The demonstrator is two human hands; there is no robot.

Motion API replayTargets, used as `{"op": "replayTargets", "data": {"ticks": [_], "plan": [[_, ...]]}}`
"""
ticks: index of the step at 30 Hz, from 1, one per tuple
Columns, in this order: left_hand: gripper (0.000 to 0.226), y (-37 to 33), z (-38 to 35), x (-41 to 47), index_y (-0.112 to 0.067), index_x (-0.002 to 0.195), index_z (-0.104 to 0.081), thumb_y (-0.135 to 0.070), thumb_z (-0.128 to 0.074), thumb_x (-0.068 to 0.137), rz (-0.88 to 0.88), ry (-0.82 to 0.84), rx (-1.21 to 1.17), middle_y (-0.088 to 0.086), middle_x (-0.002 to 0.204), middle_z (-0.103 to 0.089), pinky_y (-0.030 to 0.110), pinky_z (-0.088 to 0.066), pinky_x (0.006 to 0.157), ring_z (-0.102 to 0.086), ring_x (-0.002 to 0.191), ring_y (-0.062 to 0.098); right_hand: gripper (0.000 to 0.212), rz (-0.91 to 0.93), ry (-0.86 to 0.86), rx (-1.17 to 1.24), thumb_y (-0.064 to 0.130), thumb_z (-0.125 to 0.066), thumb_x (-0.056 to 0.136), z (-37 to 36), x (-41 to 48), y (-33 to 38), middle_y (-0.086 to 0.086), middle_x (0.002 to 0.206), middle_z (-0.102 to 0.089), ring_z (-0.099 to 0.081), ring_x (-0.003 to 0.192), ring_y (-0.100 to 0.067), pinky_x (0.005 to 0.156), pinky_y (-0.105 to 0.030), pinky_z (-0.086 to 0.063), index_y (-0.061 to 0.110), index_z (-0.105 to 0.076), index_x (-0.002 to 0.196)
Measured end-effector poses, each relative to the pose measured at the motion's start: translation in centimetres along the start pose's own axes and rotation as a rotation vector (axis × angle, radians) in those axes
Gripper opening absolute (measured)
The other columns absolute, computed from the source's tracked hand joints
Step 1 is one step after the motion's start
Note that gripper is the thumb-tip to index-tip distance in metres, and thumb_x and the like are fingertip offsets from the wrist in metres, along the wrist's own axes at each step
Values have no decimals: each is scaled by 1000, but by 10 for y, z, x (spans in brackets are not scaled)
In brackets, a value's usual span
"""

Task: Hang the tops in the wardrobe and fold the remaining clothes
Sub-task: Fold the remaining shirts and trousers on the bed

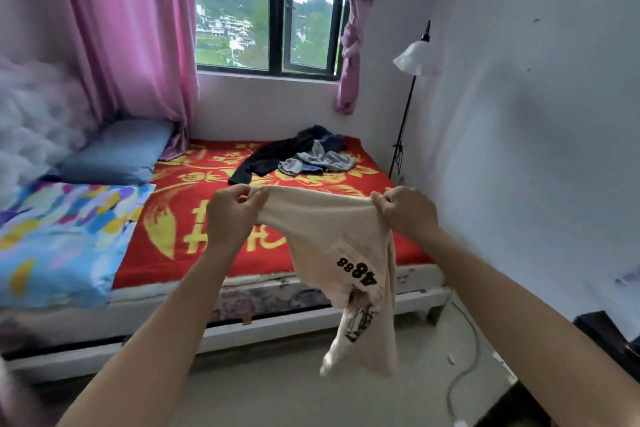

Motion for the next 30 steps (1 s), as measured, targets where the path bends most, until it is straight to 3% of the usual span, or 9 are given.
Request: {"op": "replayTargets", "data": {"ticks": [4, 8, 11, 14, 17, 21, 26, 28, 30], "plan": [[33, 22, 10, 58, -3, 74, -69, -35, -65, 82, -28, -4, 179, 10, 76, -58, 33, -39, 63, -54, 70, 22, 52, -10, 114, -61, 42, -42, 97, -36, 50, 18, -2, 62, -53, -51, 57, -18, 50, -24, -36, 8, -56, 60], [34, 31, 9, 107, -2, 55, -54, -16, -66, 85, 39, 6, -73, -5, 47, -37, 22, -31, 47, -33, 43, 4, 49, -100, 194, 113, 40, -47, 96, -74, 90, 36, -1, 54, -57, -53, 50, -16, 50, -25, -38, 10, -59, 60], [39, 38, 4, 141, 3, 57, -51, -21, -64, 86, -28, -50, 25, 1, 49, -37, 25, -31, 48, -34, 45, 9, 38, -108, 222, 216, 35, -45, 98, -111, 116, 58, -10, 83, -70, -63, 69, -20, 64, -33, -50, 8, -69, 86], [29, 43, -6, 169, -11, 69, -66, -30, -61, 89, -213, -41, 407, 1, 60, -56, 34, -40, 72, -55, 68, 22, 39, -33, 243, 288, 35, -45, 98, -138, 128, 85, -6, 121, -64, -61, 106, -21, 86, -34, -50, 11, -58, 125], [28, 51, -16, 194, -13, 88, -73, -36, -57, 91, -262, 23, 622, 3, 83, -70, 38, -36, 89, -60, 93, 23, 43, 134, 324, 376, 33, -49, 96, -162, 135, 112, -7, 123, -60, -59, 104, -17, 88, -34, -50, 12, -50, 134], [19, 66, -20, 242, -14, 85, -76, -29, -65, 86, -229, 103, 506, 3, 86, -73, 42, -45, 89, -64, 87, 23, 57, 235, 361, 469, 32, -58, 91, -188, 174, 129, -9, 129, -52, -52, 113, -19, 95, -34, -45, 14, -38, 141], [13, 82, -32, 293, -7, 88, -76, -16, -69, 83, -148, 231, 395, 6, 81, -71, 8, -40, 59, -57, 62, -5, 73, 318, 469, 727, 28, -67, 85, -205, 248, 140, -5, 144, -40, -38, 132, -17, 104, -32, -39, 18, -28, 146], [11, 85, -38, 313, -6, 88, -74, -13, -69, 83, -77, 281, 339, -3, 70, -67, 3, -38, 55, -53, 55, -12, 65, 339, 564, 899, 23, -67, 85, -215, 278, 140, -2, 141, -45, -41, 131, -13, 105, -34, -40, 20, -36, 142], [6, 91, -41, 333, -9, 85, -74, -12, -70, 82, -13, 313, 326, -18, 55, -62, 2, -37, 55, -52, 52, -13, 37, 347, 658, 1051, 15, -66, 86, -223, 308, 137, -2, 123, -60, -55, 116, -14, 99, -32, -45, 15, -58, 123]]}}
Point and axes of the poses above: each hand's wrist, its own x-axis towards the middle knuckle, its own z-axis out of the back of the hand, y = z × x, the point moved 1 cm from there along x, towards the middle knuckle
